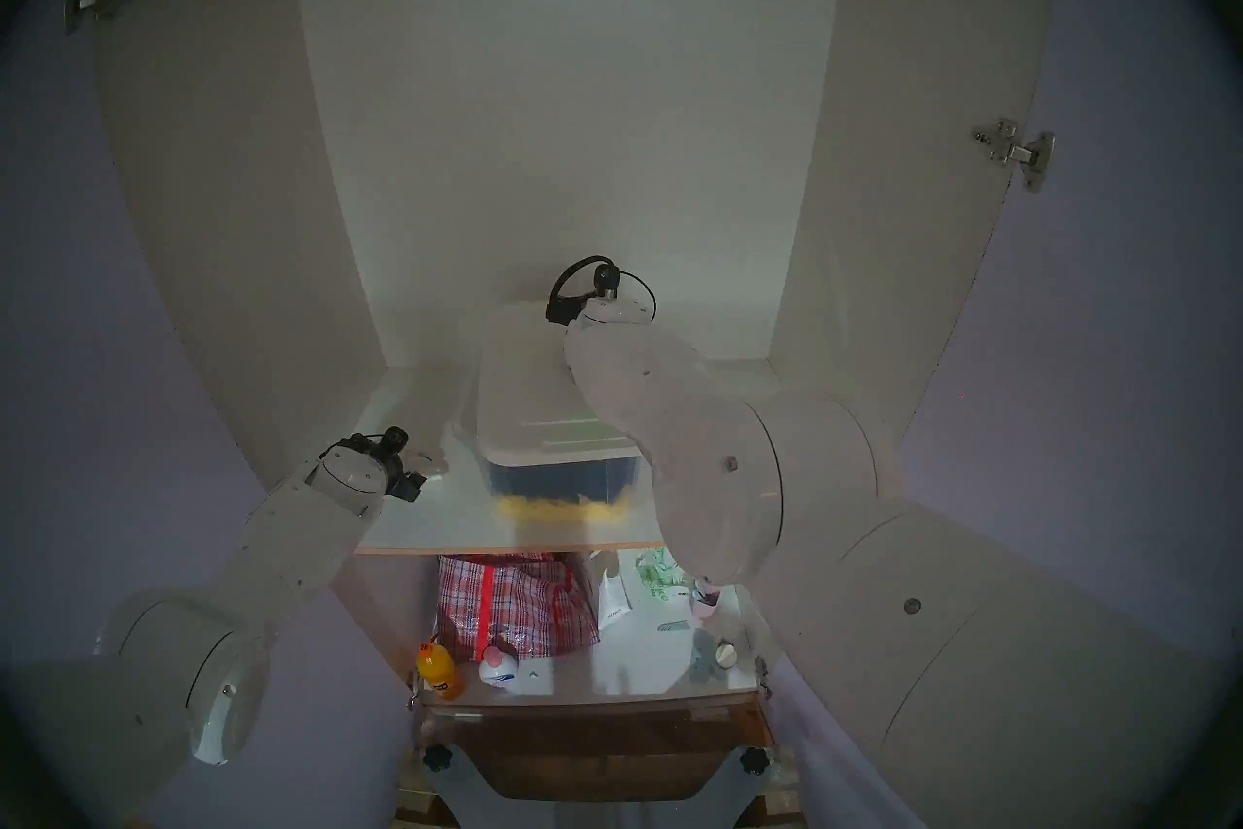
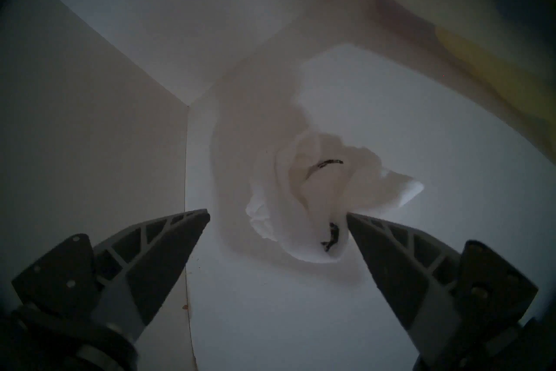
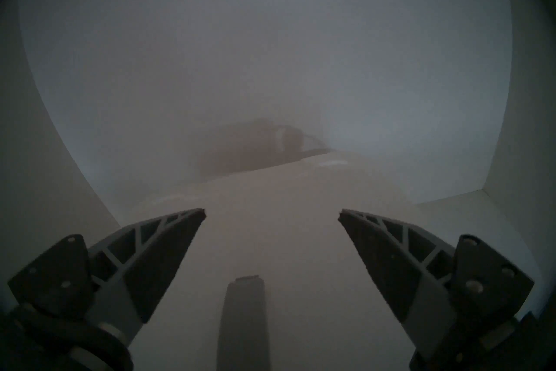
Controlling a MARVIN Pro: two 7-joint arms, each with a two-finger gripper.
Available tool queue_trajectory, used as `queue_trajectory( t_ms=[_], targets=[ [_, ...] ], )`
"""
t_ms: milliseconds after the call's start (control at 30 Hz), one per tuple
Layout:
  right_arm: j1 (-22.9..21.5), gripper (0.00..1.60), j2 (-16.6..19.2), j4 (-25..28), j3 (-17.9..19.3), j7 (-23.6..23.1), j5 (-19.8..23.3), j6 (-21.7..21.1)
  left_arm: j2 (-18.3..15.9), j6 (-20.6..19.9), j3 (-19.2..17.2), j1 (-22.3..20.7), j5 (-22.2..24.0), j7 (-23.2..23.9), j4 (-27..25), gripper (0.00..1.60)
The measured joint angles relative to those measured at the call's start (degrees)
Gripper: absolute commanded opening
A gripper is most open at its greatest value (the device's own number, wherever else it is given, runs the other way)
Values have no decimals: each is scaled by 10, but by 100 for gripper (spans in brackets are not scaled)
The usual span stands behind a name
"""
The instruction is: Take socks out of the storage bin, place them on top of the cabinet, and put the lid back on the bin
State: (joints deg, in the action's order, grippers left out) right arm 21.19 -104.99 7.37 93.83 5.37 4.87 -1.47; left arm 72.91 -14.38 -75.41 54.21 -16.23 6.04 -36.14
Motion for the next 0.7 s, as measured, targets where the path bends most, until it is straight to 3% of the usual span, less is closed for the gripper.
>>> queue_trajectory(
  t_ms=[700],
  targets=[
    [-2, 160, 25, 4, 28, -91, 20, -16, 0, 0, 0, 0, 0, 0, 2, 160]
  ],
)
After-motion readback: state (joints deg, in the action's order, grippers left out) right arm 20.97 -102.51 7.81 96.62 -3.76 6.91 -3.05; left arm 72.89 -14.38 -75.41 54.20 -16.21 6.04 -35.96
